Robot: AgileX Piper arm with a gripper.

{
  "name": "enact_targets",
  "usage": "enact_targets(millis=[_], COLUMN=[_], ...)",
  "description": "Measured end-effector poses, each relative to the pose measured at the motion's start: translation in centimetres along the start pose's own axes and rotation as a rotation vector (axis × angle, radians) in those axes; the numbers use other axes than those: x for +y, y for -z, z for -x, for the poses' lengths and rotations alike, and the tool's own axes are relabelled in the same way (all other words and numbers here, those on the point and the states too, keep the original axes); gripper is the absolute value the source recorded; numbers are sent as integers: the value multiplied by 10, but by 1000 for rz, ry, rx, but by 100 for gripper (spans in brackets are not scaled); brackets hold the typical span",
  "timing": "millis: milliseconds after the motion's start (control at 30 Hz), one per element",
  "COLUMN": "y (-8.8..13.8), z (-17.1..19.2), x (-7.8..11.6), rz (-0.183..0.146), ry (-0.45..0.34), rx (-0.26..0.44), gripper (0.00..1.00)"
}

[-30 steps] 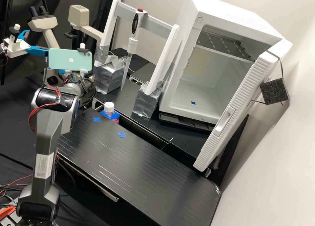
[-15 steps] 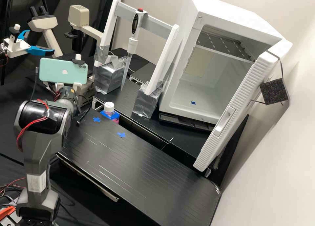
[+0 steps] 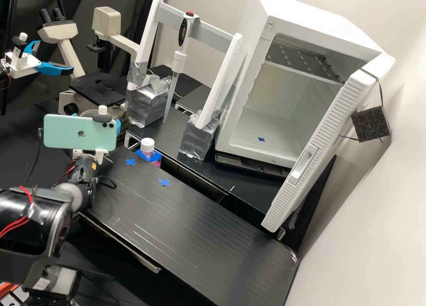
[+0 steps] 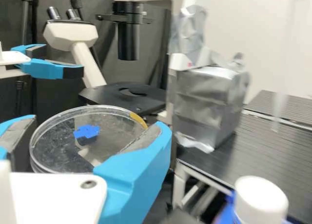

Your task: Move the petri dish to the bench

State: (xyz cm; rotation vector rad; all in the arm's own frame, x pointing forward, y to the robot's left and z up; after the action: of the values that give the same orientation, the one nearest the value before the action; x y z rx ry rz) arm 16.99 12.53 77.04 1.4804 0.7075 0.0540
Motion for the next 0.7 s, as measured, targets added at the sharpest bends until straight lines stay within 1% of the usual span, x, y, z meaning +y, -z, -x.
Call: enact_targets(millis=[100,267,300,333,367,400,500,533,567,667,700], y=[-7,-22,-26,-29,-31,-35,-42,-44,-46,-56,-58], z=[17,44,48,52,54,59,67,70,73,83,85], x=[4,5,5,5,5,7,15,18,21,29,30], rz=[3,20,21,33,29,43,48,59,59,73,72], ry=[-49,-152,-165,-166,-167,-175,-220,-226,-236,-274,-274], rx=[-20,-62,-80,-90,-100,-115,-138,-140,-147,-185,-197], gripper=[0,0,0,0,0,0,0,0,0,0,0])
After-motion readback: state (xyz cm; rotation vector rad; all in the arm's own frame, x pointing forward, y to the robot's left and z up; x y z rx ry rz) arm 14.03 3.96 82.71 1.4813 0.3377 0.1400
